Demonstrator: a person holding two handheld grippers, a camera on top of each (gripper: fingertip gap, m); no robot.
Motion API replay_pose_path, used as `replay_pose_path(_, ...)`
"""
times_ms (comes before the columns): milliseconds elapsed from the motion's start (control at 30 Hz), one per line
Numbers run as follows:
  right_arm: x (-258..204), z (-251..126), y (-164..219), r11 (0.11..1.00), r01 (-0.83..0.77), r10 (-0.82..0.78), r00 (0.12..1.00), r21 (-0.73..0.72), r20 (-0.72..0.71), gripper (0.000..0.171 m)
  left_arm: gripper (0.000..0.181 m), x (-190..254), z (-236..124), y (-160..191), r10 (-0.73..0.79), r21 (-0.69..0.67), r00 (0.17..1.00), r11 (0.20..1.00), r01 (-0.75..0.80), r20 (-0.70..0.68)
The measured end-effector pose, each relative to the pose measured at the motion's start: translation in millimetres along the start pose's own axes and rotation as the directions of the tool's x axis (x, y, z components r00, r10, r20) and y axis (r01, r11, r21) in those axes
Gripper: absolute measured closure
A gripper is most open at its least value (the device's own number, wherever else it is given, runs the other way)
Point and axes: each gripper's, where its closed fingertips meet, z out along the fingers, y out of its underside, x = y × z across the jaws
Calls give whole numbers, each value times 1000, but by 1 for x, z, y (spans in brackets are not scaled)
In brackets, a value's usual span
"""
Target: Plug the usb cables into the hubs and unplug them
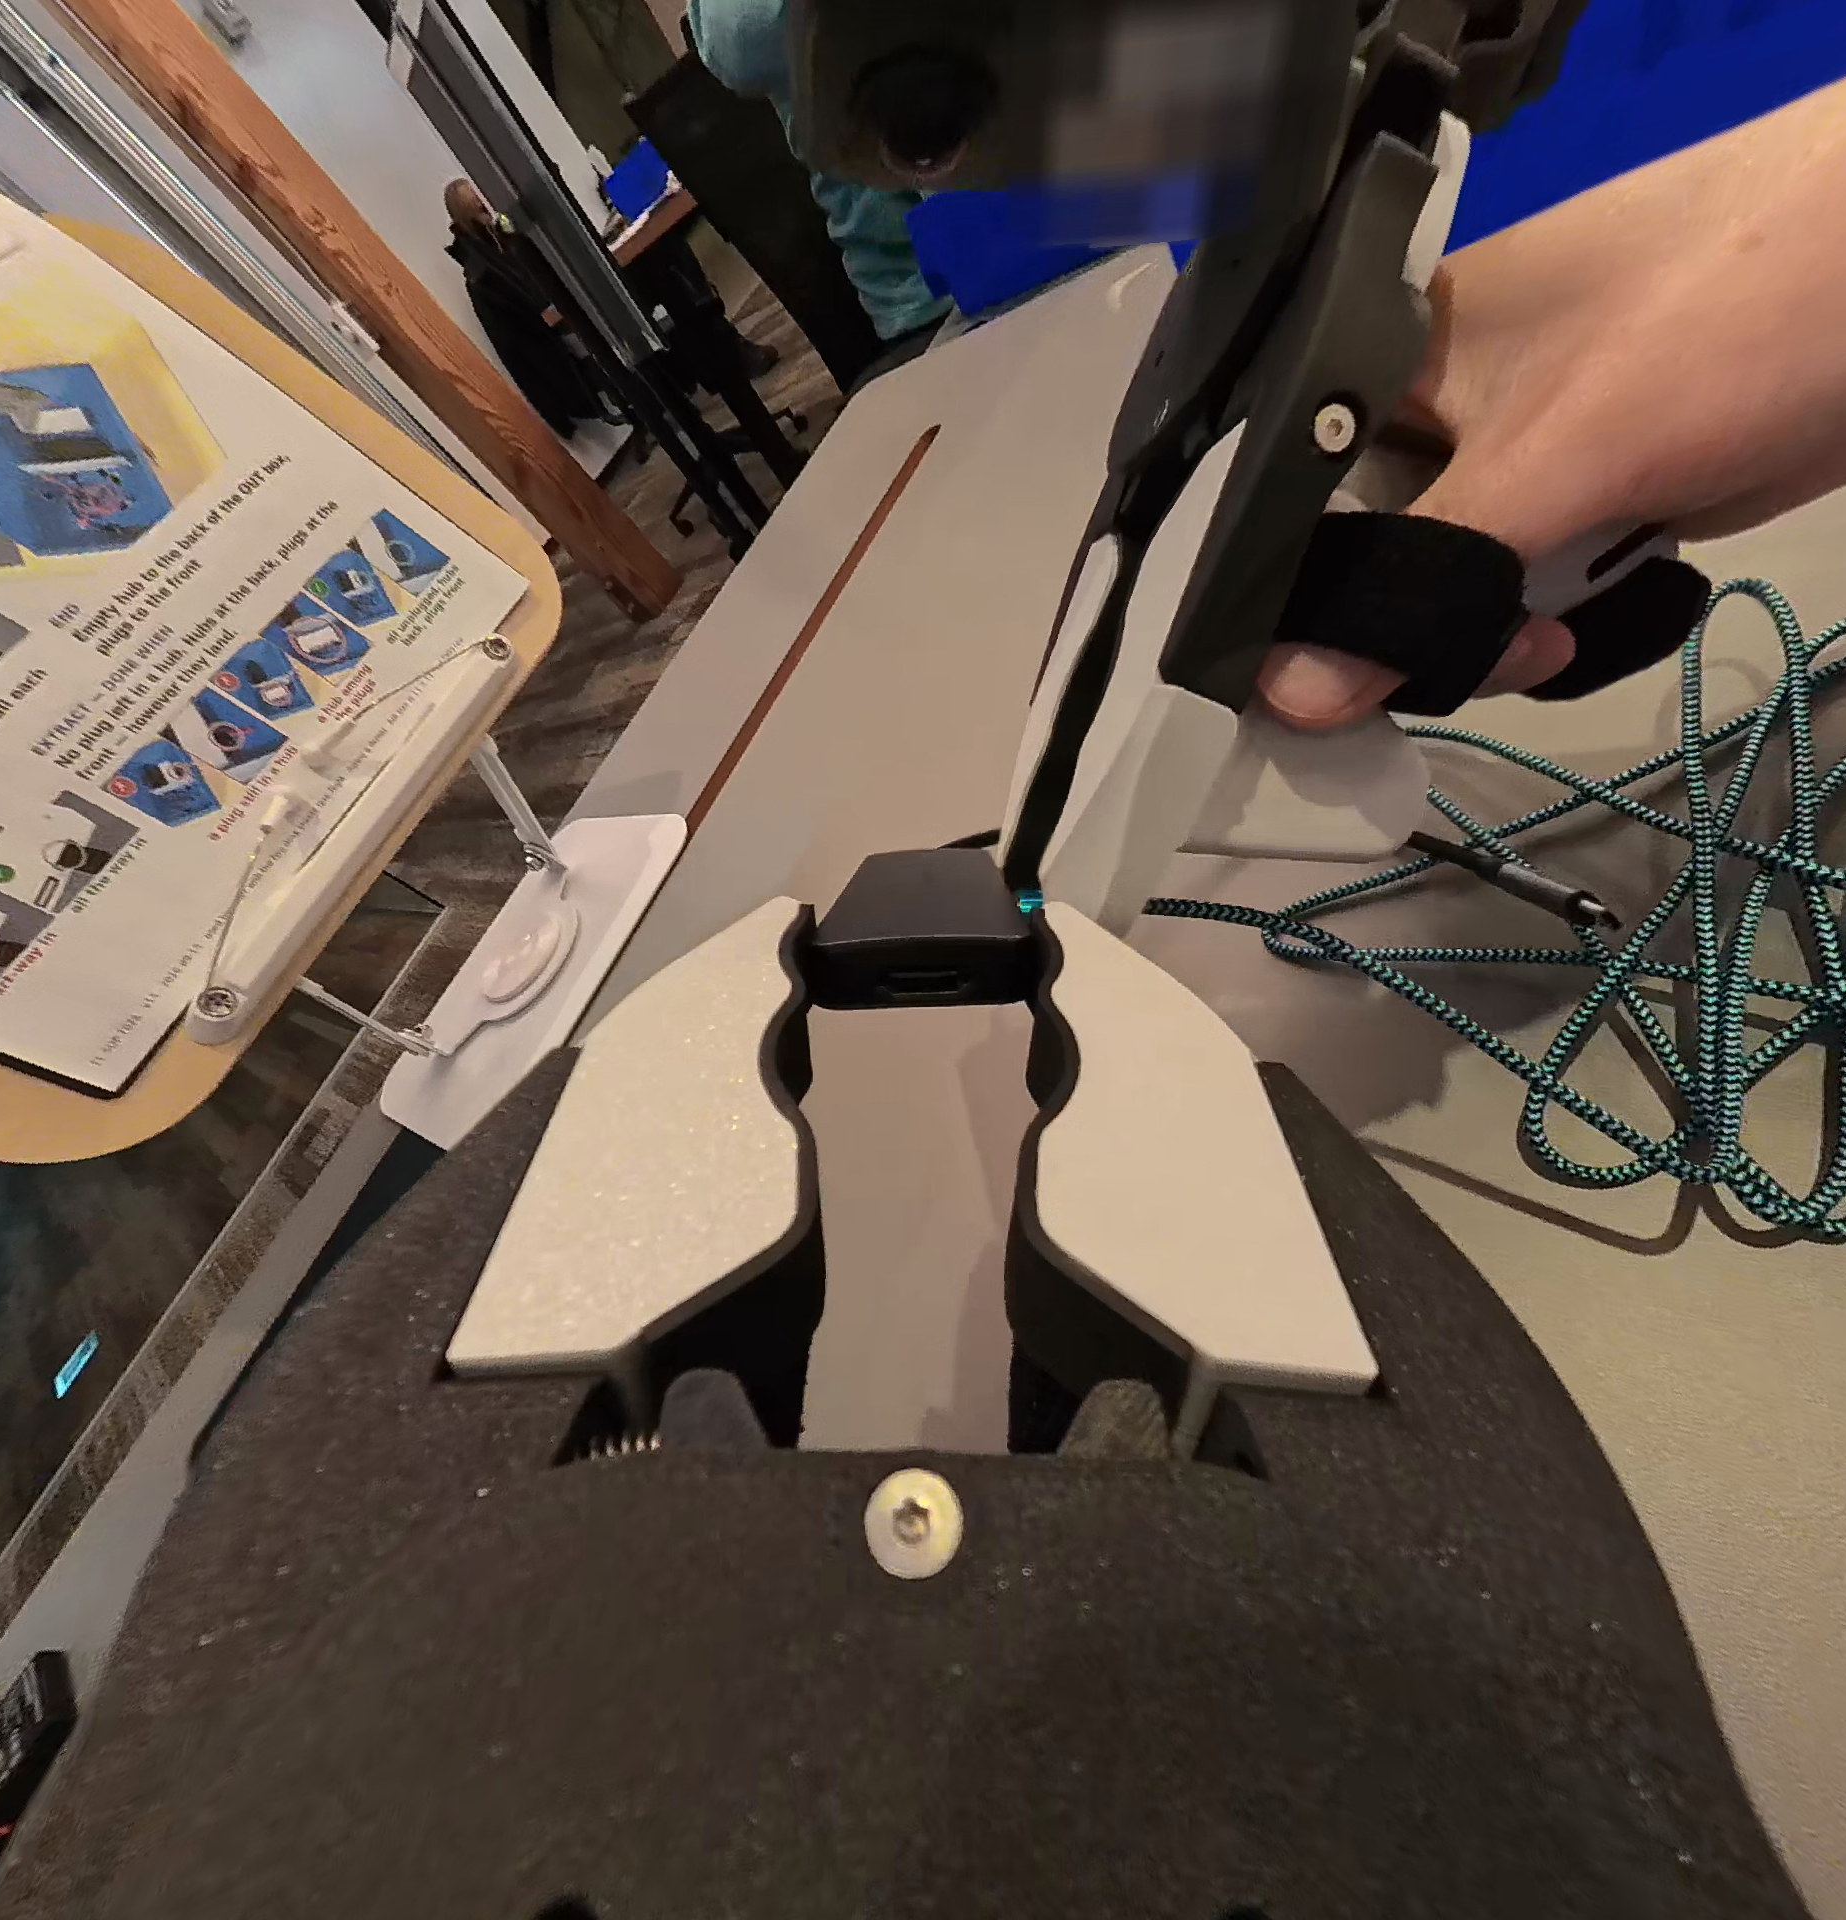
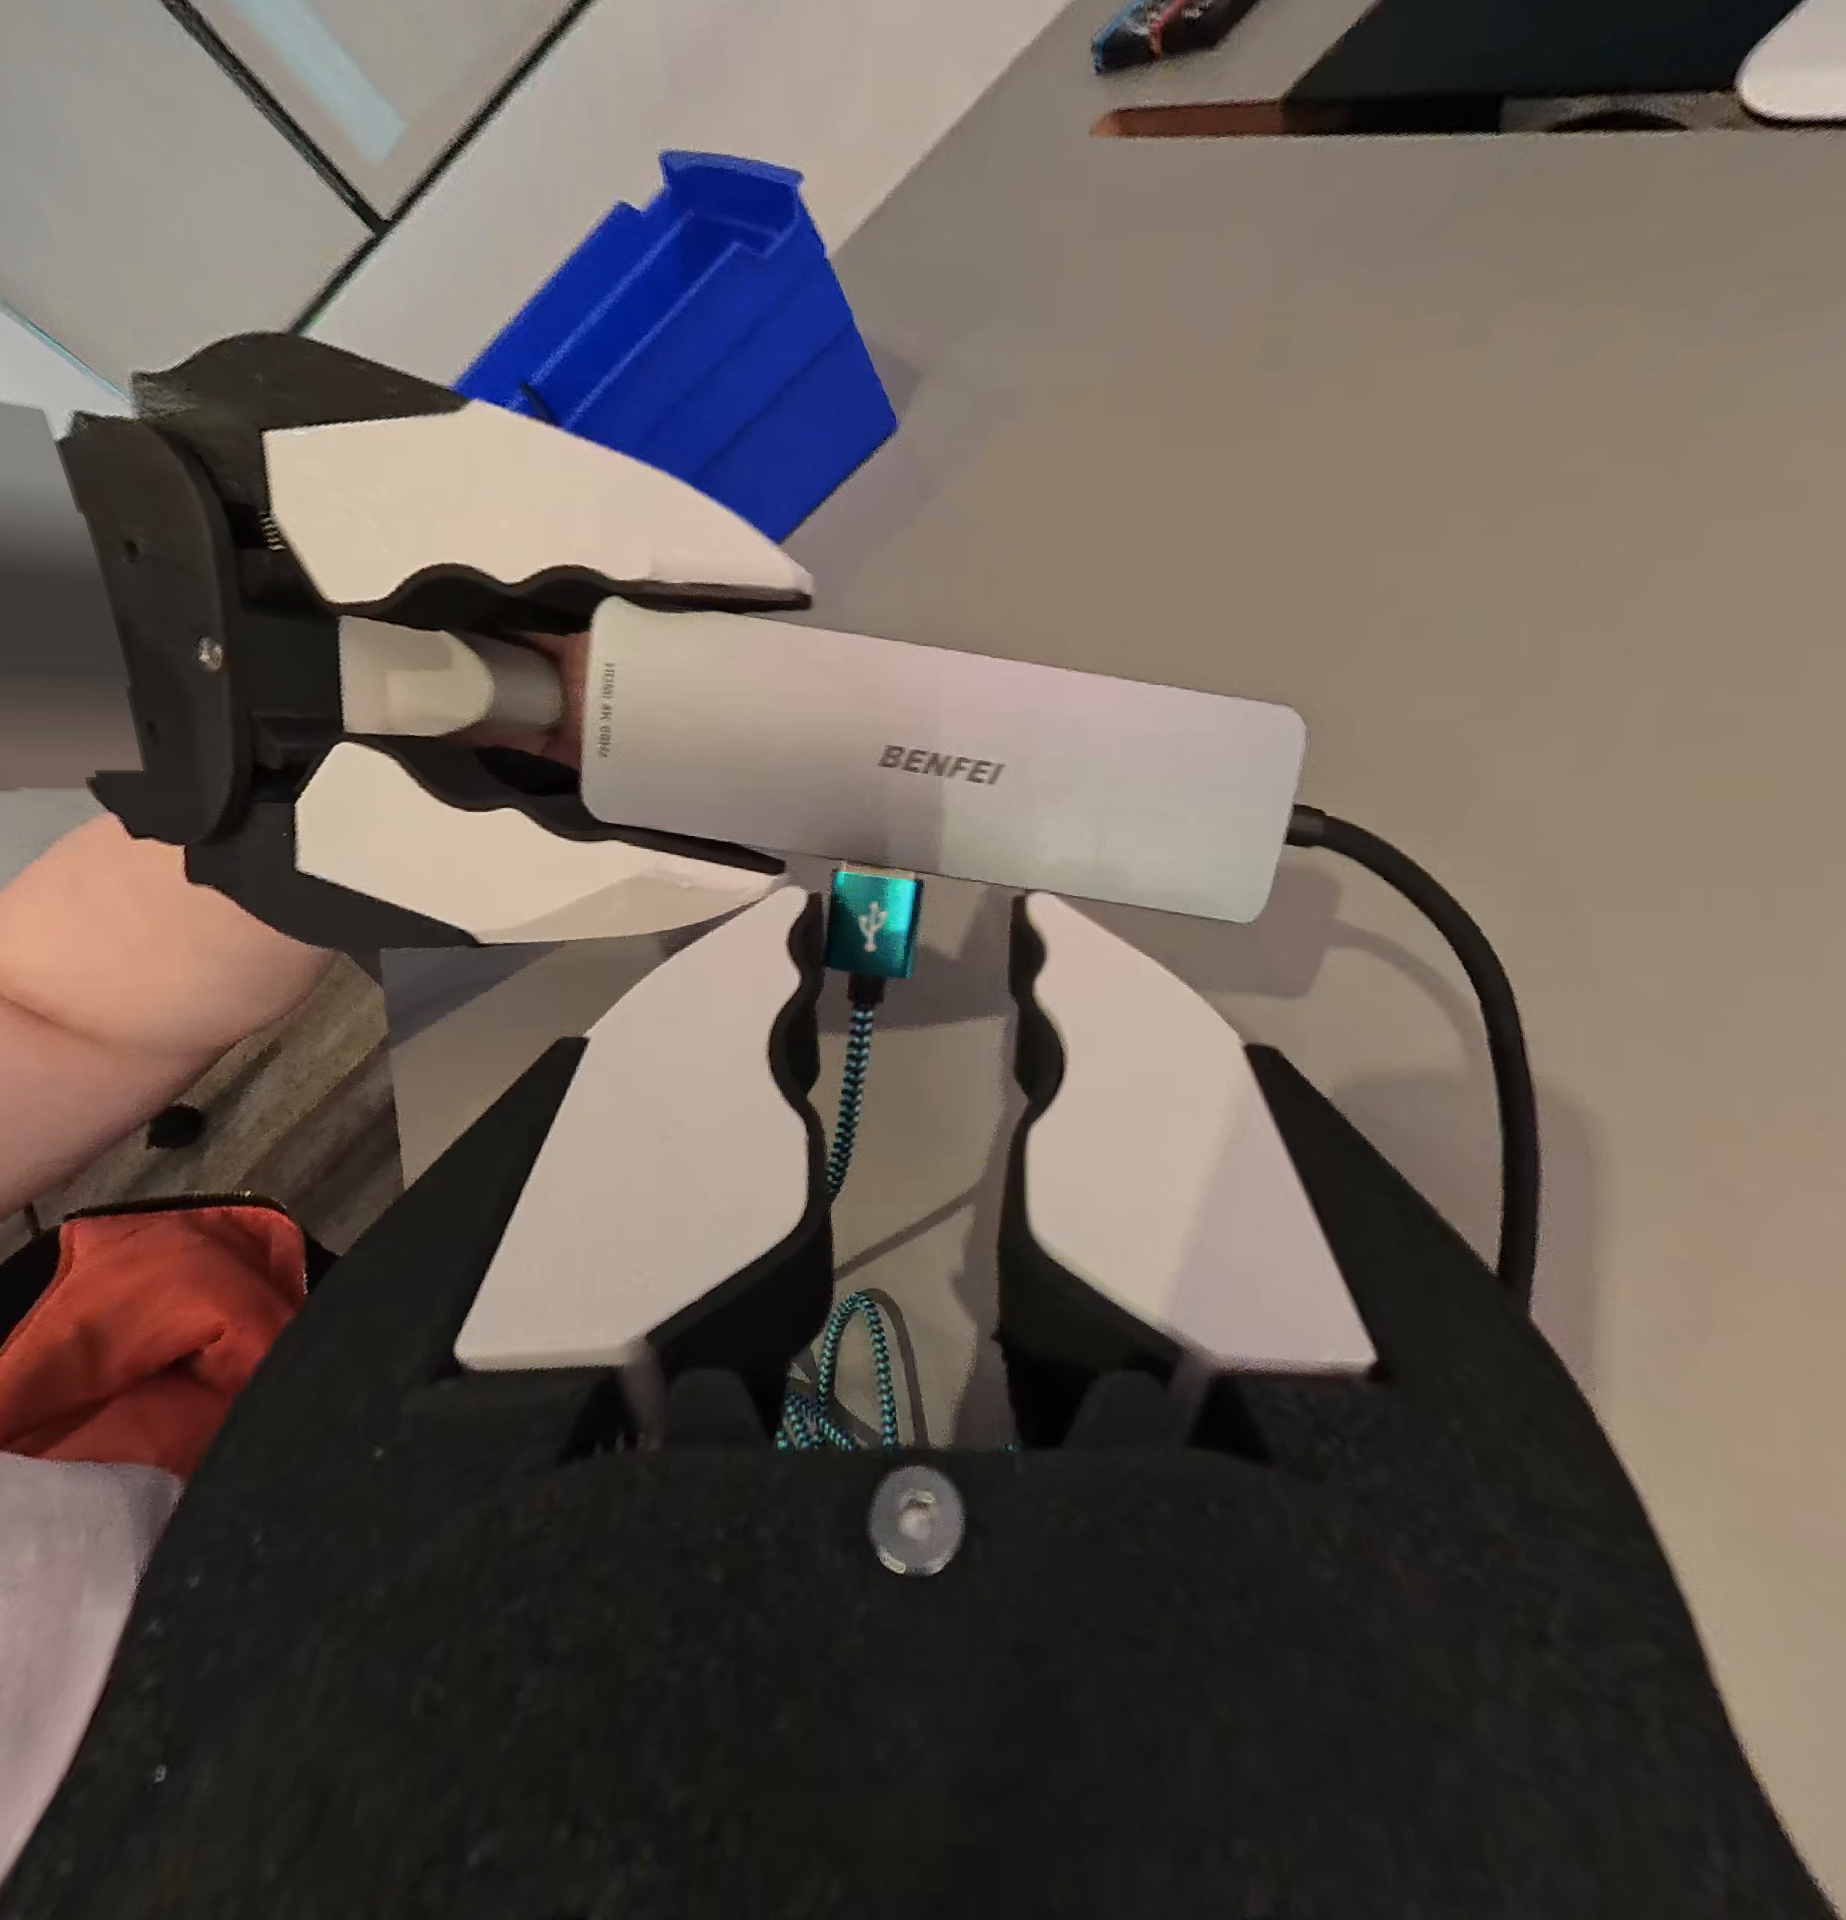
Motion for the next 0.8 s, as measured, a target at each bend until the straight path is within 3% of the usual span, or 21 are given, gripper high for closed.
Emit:
replay_pose_path(67,-8,1,-1,1000,23,-24,999,14,43,154,143,0,0,0,0,-4,1000,1000,0,-1)
replay_pose_path(333,-2,-2,-5,971,235,-237,953,-30,-188,154,142,-3,0,7,81,-96,994,993,-73,79)
replay_pose_path(533,-1,-6,-10,951,299,-309,908,-78,-284,154,142,-3,0,5,7,-102,999,995,-2,50)
replay_pose_path(667,-1,-7,-10,938,324,-345,881,-121,-324,154,129,-8,-2,8,-3,-113,998,994,10,63)
replay_pose_path(733,-2,-6,-11,934,331,-357,871,-134,-337,154,142,-3,-3,7,34,-116,999,993,-29,40)
replay_pose_path(800,-2,-7,-12,930,339,-367,863,-138,-348,154,142,-4,-3,7,49,-114,997,993,-42,60)
